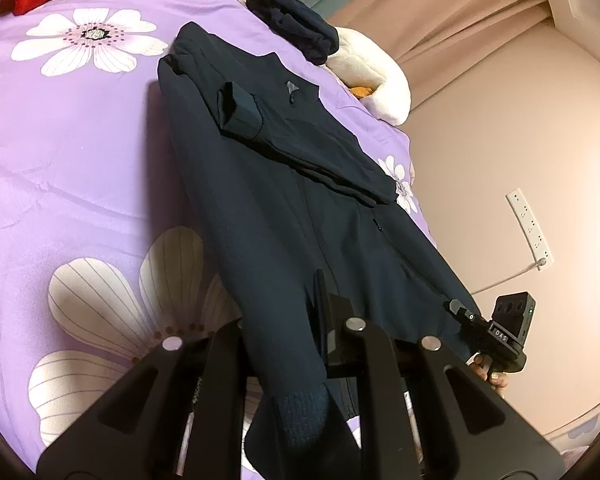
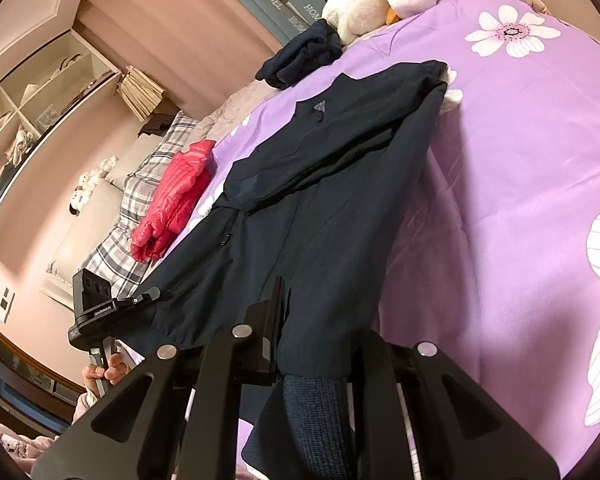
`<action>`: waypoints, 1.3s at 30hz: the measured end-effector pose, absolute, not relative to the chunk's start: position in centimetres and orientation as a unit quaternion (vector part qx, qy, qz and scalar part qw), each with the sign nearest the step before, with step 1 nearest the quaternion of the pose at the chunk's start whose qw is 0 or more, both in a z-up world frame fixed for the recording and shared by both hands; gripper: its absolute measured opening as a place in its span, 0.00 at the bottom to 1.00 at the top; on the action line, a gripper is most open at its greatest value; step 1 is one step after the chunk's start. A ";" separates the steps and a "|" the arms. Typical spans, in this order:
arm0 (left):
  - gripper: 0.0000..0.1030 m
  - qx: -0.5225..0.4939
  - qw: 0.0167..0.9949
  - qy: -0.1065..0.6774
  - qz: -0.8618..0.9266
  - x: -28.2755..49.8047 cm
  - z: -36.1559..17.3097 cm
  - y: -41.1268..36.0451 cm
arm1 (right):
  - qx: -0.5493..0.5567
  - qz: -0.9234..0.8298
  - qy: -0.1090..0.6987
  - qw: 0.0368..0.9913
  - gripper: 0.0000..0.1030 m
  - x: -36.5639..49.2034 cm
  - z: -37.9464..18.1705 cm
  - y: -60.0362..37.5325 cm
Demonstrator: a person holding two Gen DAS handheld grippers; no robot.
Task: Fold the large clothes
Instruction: 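Lift the gripped hem with both tools and carry it toward the collar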
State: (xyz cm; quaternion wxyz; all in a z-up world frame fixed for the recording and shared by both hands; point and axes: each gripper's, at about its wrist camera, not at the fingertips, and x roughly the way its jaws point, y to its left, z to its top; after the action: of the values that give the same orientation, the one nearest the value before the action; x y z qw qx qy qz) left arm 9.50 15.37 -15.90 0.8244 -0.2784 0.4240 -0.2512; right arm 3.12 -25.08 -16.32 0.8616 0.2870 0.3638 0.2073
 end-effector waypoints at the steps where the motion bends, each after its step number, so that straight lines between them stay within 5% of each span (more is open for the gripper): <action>1: 0.11 -0.276 0.826 0.423 -0.251 9.4 -15.8 15.3 | 0.286 0.209 0.362 0.862 0.13 3.1 -16.2 -25.1; 39: 0.11 -0.283 0.845 0.322 -0.320 0.7 -6.4 17.0 | 0.284 0.327 0.250 0.866 0.13 -1.9 -6.2 -25.9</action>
State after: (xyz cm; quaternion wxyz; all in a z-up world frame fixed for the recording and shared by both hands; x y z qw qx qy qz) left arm 0.73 17.00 -6.42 0.8445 -0.2834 0.3224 -0.3202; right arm -1.90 -25.94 -6.20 0.8660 0.2842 0.2502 0.3267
